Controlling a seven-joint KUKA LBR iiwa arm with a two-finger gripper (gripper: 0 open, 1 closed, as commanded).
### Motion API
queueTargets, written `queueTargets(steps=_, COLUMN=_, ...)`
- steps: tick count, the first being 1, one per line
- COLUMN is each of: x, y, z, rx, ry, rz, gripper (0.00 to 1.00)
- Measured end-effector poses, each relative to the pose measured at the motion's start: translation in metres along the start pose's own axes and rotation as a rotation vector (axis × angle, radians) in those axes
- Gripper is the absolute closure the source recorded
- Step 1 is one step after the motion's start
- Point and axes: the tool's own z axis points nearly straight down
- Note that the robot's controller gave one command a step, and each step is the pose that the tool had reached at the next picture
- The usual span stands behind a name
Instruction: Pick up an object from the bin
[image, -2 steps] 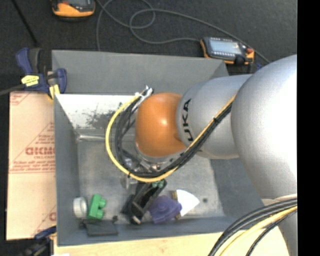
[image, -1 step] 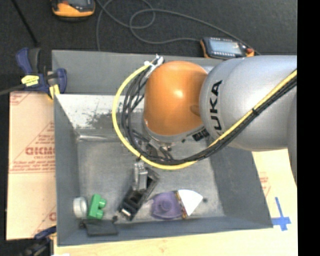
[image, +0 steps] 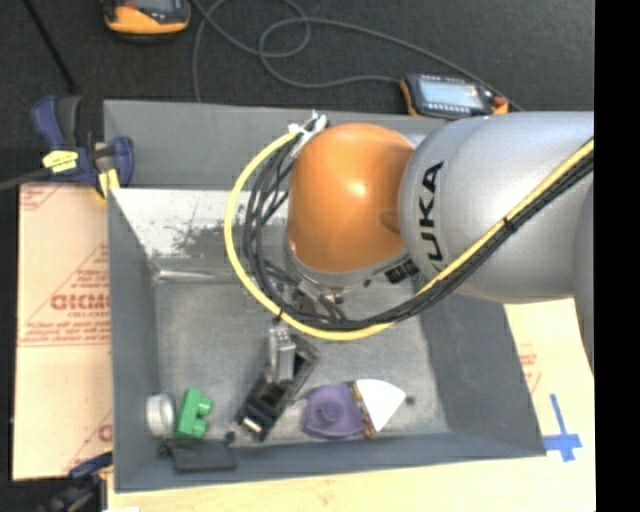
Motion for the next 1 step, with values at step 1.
queueTargets(steps=1, x=0.0161, y=-0.0025, z=0.018, rx=0.0, ry=-0.007, rz=-0.073, gripper=0.0)
